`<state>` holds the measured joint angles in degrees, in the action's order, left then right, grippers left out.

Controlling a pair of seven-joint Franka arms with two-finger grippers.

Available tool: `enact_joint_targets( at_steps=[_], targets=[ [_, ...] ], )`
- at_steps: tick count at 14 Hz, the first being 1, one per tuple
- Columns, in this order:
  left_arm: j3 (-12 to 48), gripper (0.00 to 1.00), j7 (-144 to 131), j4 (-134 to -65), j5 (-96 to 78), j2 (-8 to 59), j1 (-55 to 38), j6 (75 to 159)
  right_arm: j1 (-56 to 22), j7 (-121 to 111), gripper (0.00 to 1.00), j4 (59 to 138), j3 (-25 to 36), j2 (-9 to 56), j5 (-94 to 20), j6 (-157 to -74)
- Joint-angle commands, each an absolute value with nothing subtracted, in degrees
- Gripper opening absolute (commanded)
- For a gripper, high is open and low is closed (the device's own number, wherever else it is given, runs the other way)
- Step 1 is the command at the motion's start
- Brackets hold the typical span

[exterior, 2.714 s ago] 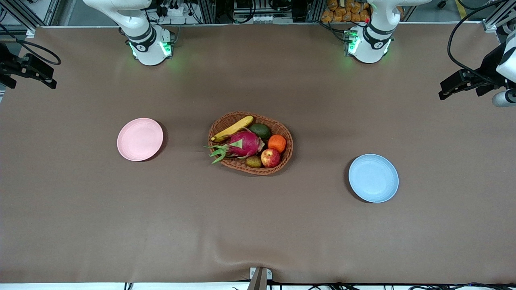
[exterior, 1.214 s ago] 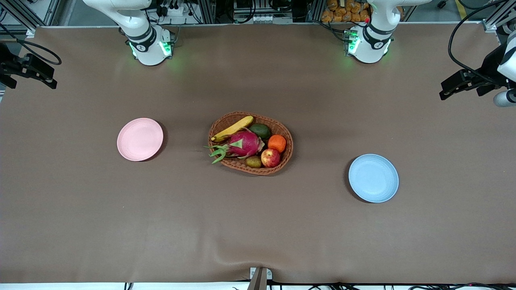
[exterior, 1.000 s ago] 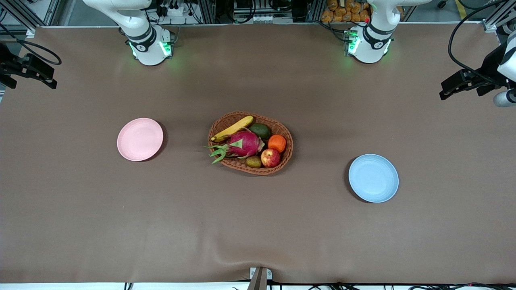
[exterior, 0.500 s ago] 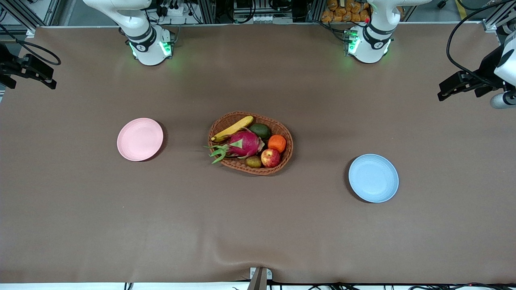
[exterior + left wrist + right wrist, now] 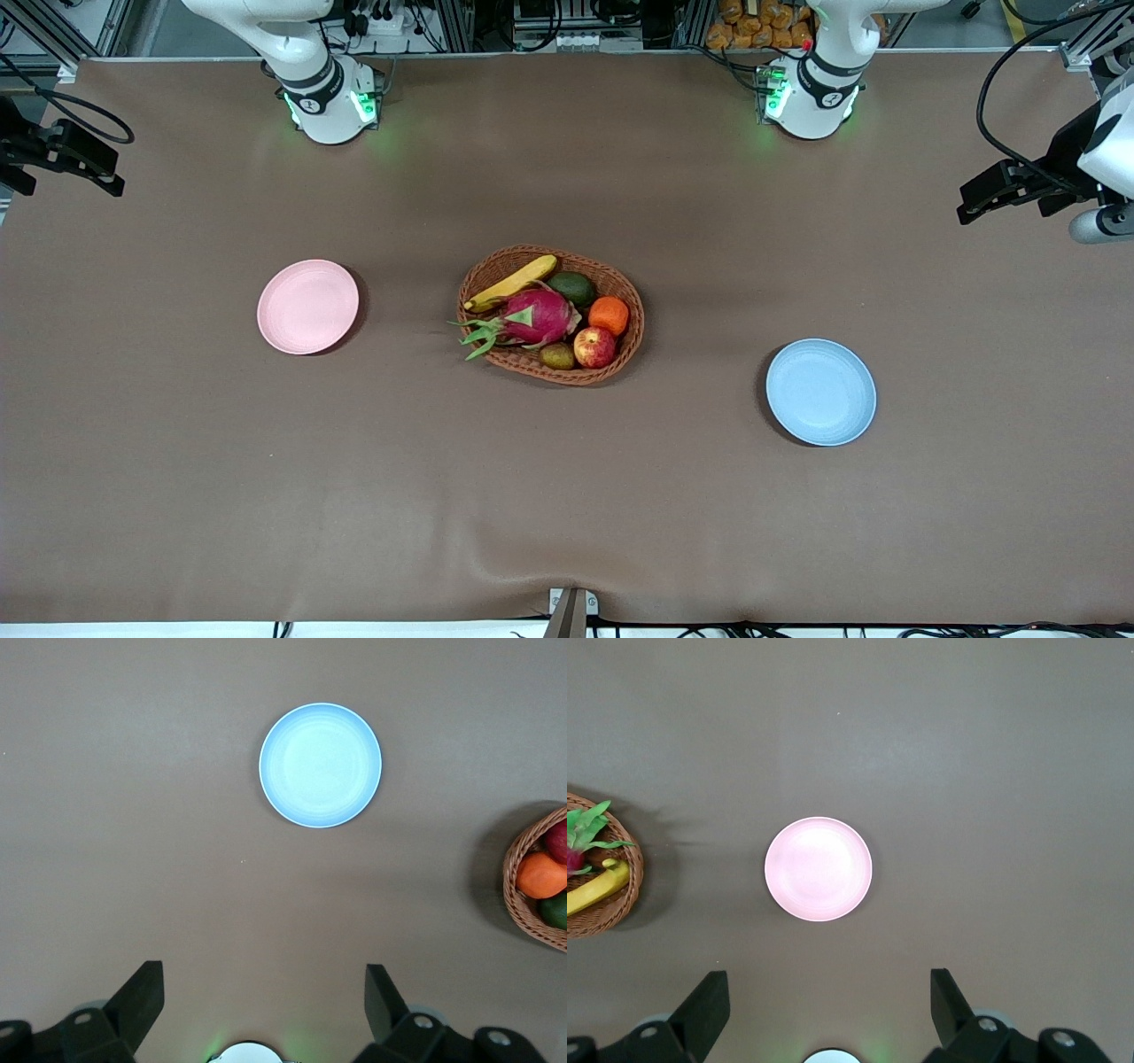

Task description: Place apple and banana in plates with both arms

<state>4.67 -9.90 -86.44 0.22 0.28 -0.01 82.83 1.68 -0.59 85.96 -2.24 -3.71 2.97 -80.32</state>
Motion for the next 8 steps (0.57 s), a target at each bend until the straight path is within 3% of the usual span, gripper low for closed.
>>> enact_joint_targets(
  at_steps=[1,8],
  targets=[
    [5.18,1.0,-9.67,-85.17,-0.17,1.66,-0.53,81.65,1.58,-1.23,1.0,84.29,-2.2,-2.81,3.87,-79.72],
    [8.26,1.0,-10.28,-85.25,-1.4,4.83,-0.7,83.76,1.58,-1.23,1.0,84.29,-2.2,-2.81,3.78,-79.72]
  ],
)
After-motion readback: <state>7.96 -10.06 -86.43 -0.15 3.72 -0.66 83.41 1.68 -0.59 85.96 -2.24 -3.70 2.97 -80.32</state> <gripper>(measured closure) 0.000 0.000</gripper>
